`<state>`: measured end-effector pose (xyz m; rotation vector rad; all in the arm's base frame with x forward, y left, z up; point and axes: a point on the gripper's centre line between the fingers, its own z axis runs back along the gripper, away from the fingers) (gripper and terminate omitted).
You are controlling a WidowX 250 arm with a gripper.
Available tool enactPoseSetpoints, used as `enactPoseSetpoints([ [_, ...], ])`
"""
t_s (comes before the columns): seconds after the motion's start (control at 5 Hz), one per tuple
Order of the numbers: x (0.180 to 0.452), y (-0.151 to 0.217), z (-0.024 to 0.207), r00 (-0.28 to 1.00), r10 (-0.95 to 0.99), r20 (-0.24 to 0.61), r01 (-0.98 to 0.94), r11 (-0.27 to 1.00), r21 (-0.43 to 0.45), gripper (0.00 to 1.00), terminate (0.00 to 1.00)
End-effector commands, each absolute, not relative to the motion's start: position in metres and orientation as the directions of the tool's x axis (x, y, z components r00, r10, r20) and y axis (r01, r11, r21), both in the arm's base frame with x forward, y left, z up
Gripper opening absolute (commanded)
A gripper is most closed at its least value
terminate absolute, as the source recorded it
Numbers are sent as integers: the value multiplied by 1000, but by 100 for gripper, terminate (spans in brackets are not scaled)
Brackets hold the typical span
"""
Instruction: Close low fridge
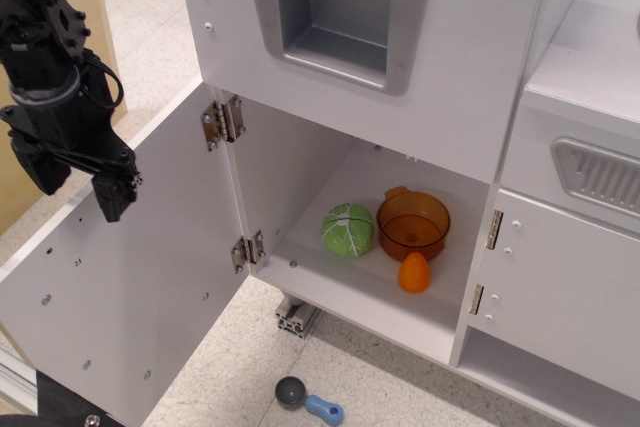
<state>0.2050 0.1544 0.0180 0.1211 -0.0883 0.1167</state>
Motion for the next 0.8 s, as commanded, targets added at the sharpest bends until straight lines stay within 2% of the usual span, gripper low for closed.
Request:
enactPoseSetpoints([
  [0.0,210,122,5,986,129,101,-139,985,97,100,0],
  [0.2,209,97,2,988,121,100,-131,986,106,100,0],
  [0.6,220,52,23,977,175,121,-182,982,48,100,0],
])
